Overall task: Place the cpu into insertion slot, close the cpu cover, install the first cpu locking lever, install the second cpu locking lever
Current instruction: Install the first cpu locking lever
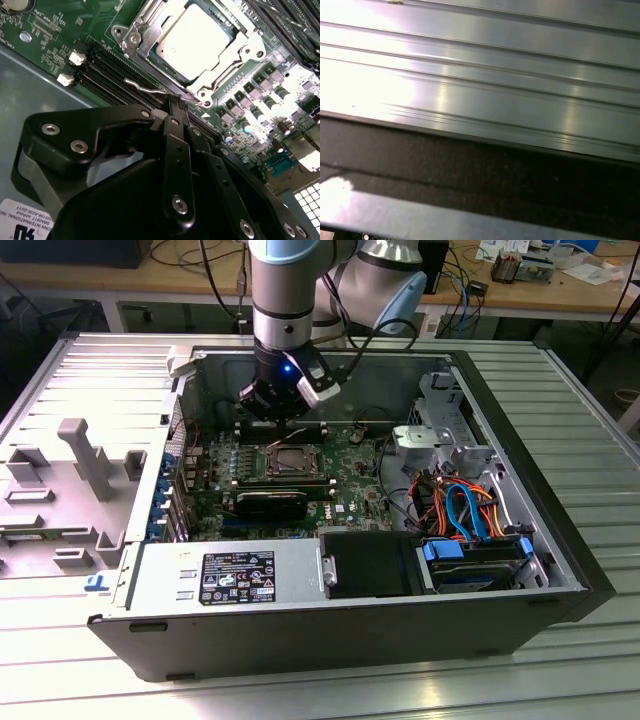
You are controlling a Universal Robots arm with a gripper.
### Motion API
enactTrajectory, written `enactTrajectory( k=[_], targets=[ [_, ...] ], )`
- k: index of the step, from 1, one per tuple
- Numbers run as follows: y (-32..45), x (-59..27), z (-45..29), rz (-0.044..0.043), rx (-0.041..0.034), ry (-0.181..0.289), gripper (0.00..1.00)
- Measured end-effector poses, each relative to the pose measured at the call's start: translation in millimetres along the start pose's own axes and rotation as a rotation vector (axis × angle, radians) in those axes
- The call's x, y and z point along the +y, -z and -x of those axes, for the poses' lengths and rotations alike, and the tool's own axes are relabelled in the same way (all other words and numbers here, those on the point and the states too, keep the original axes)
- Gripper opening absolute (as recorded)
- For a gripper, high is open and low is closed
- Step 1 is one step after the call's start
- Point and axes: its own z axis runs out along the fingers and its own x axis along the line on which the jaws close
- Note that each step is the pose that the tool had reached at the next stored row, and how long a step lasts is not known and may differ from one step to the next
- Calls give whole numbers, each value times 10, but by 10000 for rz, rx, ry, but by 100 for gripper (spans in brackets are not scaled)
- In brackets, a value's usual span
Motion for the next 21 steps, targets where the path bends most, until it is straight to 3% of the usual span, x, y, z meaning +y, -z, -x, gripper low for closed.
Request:
enactTrajectory(
  k=[21],
  targets=[
    [-55, -72, 66, 34, -3, 2, 11]
  ],
)
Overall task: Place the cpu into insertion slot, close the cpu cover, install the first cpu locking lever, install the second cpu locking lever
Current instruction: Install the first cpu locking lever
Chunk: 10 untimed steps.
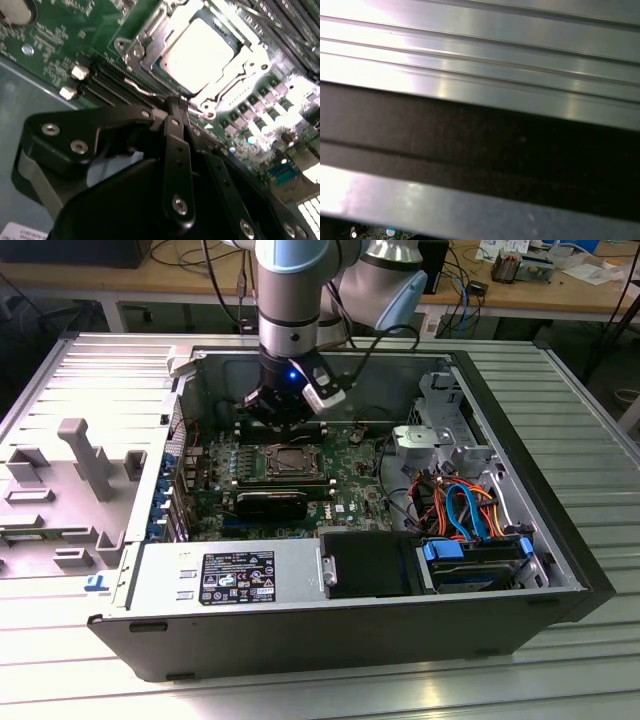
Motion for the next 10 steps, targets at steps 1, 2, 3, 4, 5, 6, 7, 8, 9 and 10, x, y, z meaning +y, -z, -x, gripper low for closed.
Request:
enactTrajectory(
  k=[1, 2, 3, 4, 5, 6, 7, 8, 9, 10],
  targets=[
    [0, 0, 1, -1, 0, -2, 11],
    [0, 0, 1, 0, 0, -2, 11],
    [0, 0, 2, 0, 1, -2, 11],
    [1, 1, 2, 3, -2, 0, 11],
    [2, -1, 5, 12, -1, 2, 11],
    [2, -1, 9, 18, -3, 2, 11],
    [2, -2, 14, 21, -3, 0, 11],
    [2, -4, 21, 31, -3, 0, 11],
    [2, -7, 39, 44, 3, -1, 11],
    [2, -9, 50, 58, 7, 0, 11]
  ],
)
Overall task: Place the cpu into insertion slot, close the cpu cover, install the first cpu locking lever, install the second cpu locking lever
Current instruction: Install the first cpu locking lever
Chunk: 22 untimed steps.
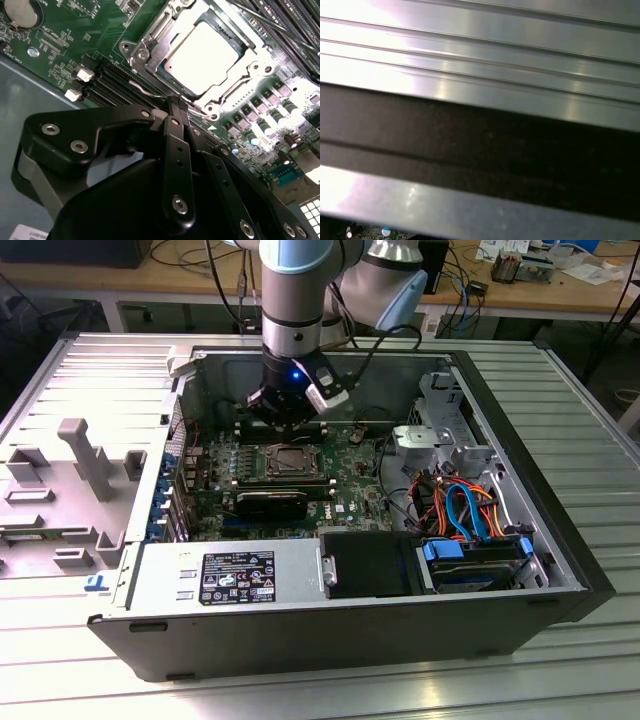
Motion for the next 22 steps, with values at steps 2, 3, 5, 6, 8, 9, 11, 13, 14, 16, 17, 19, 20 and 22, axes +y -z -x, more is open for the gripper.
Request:
enactTrajectory(
  k=[2, 3, 5, 6, 8, 9, 11, 13, 14, 16, 17, 19, 20, 22],
  targets=[
    [-3, -5, 29, 43, 9, 1, 11],
    [-5, -7, 41, 59, 14, 1, 11],
    [-10, -9, 55, 76, 17, 1, 11],
    [-13, -11, 63, 78, 21, 1, 11],
    [-18, -11, 65, 83, 25, 0, 11],
    [-22, -9, 66, 87, 25, -1, 11],
    [-30, -9, 69, 96, 25, 1, 11],
    [-42, -10, 77, 101, 32, 1, 11],
    [-47, -11, 82, 103, 37, 0, 11],
    [-54, -14, 96, 104, 47, -1, 11],
    [-56, -16, 106, 104, 52, -1, 11],
    [-58, -22, 133, 107, 59, 0, 11],
    [-58, -26, 144, 108, 63, -1, 11],
    [-59, -36, 169, 110, 72, 0, 11]
  ],
)
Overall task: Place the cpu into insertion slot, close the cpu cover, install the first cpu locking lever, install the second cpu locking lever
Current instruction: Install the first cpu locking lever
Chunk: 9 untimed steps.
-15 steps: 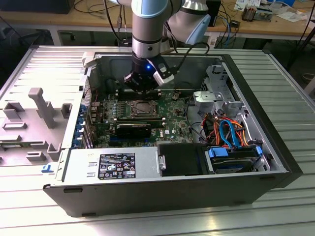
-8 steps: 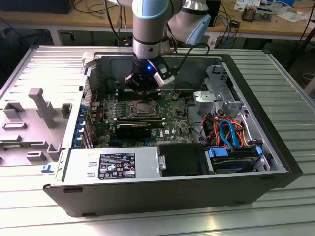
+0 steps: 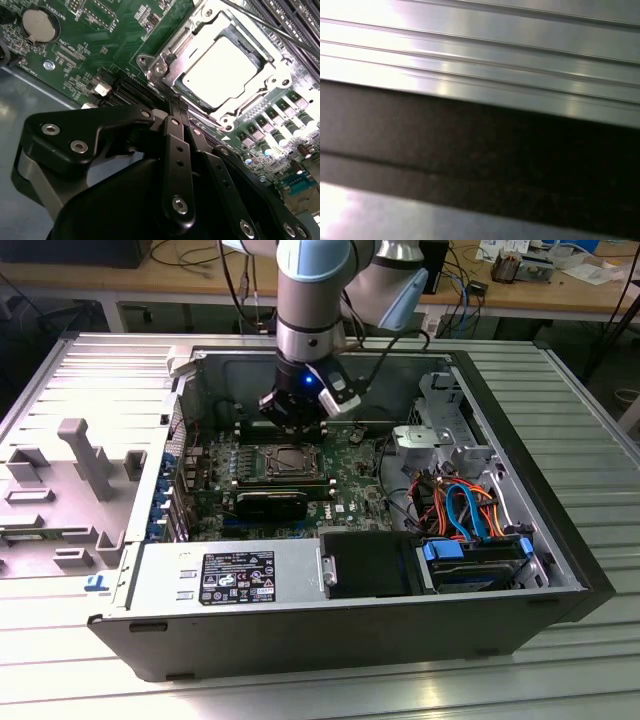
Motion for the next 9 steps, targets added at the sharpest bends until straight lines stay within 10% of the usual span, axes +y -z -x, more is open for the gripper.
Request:
enactTrajectory(
  k=[9],
  targets=[
    [-2, -55, 80, 5, 44, -3, 11]
  ],
)
